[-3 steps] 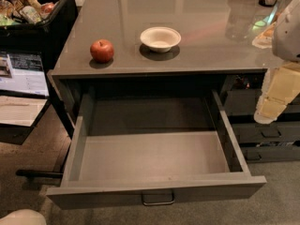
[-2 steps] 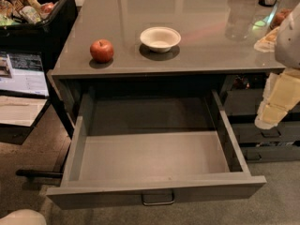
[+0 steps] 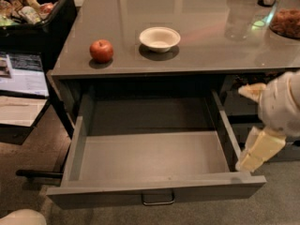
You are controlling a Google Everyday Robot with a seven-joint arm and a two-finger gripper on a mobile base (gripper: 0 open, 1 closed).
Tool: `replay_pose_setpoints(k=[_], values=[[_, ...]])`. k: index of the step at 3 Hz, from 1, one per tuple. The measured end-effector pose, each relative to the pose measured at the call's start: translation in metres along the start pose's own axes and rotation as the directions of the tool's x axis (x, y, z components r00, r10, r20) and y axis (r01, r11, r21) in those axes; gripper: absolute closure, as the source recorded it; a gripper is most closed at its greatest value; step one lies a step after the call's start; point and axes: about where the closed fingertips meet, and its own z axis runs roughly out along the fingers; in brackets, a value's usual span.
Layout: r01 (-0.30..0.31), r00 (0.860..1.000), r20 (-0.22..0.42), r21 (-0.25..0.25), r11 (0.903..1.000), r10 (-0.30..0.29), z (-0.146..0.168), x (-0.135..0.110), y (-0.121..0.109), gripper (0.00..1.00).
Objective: Close top drawer
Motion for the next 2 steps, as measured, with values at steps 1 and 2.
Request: replay_pose_setpoints(k=[1, 2], values=[[-0.007, 0.998, 0.068, -0.043, 0.9991, 0.01, 0.072, 0.017, 0.023, 0.0], [-0.011, 0.992, 0.121, -0.081, 0.9966, 0.021, 0.124, 0.027, 0.041, 0.0]])
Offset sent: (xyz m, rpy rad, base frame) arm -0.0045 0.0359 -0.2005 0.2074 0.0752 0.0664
